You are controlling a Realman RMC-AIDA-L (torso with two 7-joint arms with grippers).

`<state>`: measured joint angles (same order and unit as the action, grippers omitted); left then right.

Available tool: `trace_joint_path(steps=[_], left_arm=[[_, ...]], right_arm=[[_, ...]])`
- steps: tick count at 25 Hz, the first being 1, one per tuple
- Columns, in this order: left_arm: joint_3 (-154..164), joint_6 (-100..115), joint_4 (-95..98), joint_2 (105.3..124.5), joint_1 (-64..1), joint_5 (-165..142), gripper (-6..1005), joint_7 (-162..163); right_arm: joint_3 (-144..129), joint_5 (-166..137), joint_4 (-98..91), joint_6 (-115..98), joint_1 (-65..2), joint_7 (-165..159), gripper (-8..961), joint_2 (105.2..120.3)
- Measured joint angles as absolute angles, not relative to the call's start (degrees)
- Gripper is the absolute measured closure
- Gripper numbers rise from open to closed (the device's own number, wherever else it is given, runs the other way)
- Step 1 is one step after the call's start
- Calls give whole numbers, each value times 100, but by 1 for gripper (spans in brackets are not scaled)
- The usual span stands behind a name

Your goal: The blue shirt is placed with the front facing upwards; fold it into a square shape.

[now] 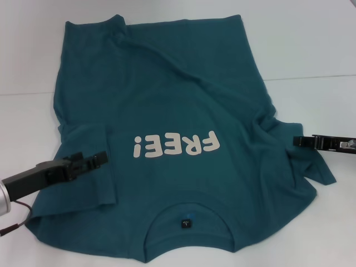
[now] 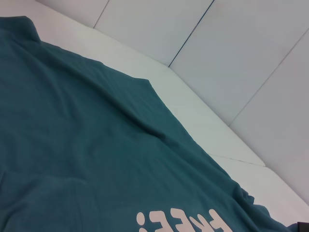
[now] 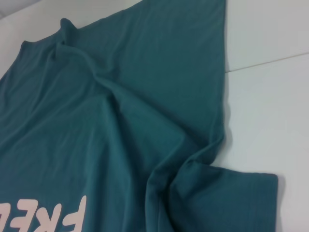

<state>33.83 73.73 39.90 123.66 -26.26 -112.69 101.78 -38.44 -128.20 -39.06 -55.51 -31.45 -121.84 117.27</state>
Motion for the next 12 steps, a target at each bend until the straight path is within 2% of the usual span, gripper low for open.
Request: trace_joint_path(steps=[3,5,12], left_arm=[[3377,7374,3990,12366,-2627,-11271,86,10177],[3375,7373,3990,12365,-2628,-11273,86,10177],[3366,7349,3990,12354,-2636,-11277,86,10178]], right_arm=[[-3842,-12815,-3892,-5548,-3150,-12193,446,11724],[-3841,-12811,-3888,-5529,-3150,-12197,690,11724],[-3834,-12810,-3894,-5521,-3152,-12210,838,11724]])
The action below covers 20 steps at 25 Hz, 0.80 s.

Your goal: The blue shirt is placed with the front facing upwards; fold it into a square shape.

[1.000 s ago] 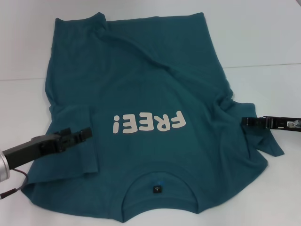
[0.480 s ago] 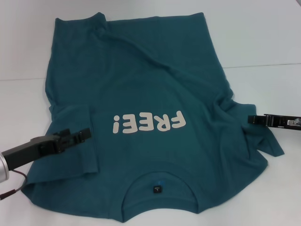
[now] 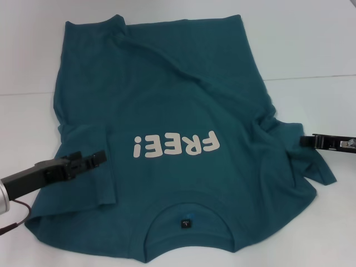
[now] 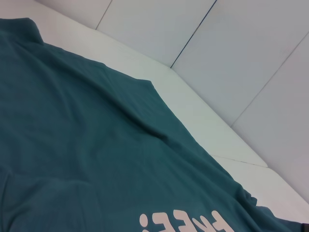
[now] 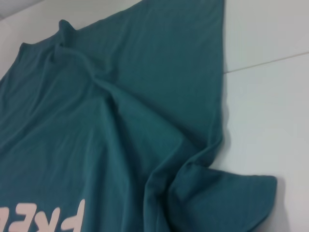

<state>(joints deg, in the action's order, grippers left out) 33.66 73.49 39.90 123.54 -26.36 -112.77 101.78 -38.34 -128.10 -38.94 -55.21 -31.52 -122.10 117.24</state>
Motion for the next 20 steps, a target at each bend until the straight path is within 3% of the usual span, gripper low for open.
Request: trace_joint_path(steps=[4,20], left_arm=[[3371,7347,3990,12349,-2649,-11277,86,10178],[3372,7289,3981,12373,-2628,-11232,85,10178]], right_arm=[[-3672,-12729,-3937,-5524,-3097,-12163,923,11719],[-3251,-12506,-4026,-5602,-2761,-12088,931,11520]])
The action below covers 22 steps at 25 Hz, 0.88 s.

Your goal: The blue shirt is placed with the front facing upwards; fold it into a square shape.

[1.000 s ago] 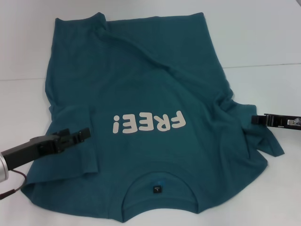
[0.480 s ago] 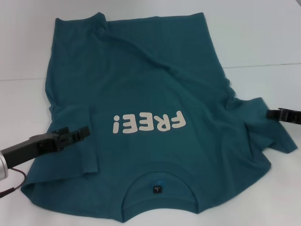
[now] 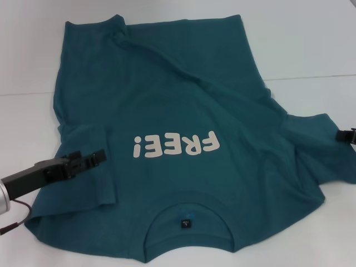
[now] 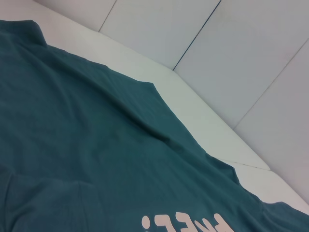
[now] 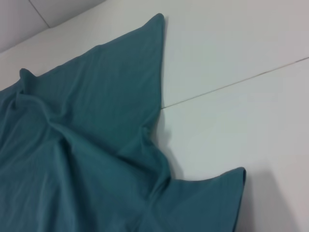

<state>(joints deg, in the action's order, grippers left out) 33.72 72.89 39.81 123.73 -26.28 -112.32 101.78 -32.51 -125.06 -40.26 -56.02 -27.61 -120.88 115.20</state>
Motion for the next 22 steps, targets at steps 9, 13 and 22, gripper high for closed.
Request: trace_joint_path(steps=[9,13,22], left_arm=[[3393,7286,3935,12384,-2632,-11232,86,10177],[3392,7282,3910,12380,-2641,-11232,89,10178],[3394,7268,3894,12375,-2646,-11232,91,10181]], right_arm=[[-3103,-12504,-4211,-5633,-2774,-12092,922,11495],[-3126,-12504,-4285,-5632,-2848,-12091,918,11506],[-3101,-12507,-4517,-5597,-2875,-12054,908,11588]])
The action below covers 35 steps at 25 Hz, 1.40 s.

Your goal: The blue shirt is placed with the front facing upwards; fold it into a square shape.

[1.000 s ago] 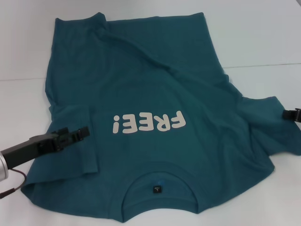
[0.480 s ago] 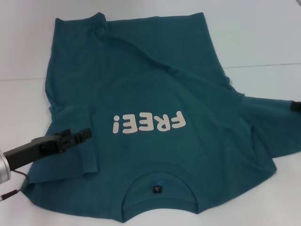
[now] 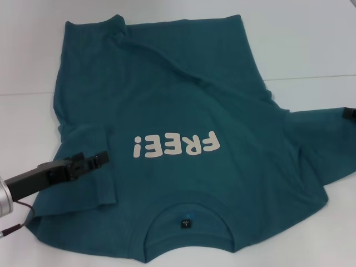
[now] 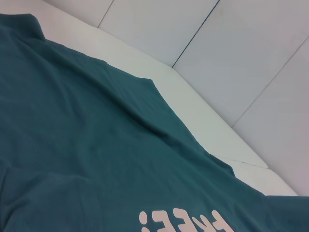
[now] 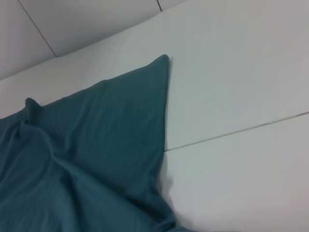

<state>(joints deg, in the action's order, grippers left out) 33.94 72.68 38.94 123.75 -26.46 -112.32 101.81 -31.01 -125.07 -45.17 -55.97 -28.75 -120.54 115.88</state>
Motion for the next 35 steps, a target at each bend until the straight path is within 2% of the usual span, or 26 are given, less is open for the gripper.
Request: trace_joint_path(steps=[16,30,35], left_arm=[[3392,7268,3849,12373,-2687,-11232,91,10203],[3392,7238,3849,12375,-2694,-11232,91,10228],[3393,7209,3850,12377,-2708,-11230,91,10230]], right_arm=[[-3155,-12507,-4594,-5545,-3088,-12021,891,11496],[-3284,-12506,-4600,-5744,-3352,-11949,876,11658],[-3489,-12498,-4542,-5722,-3646,-11950,871,11792]])
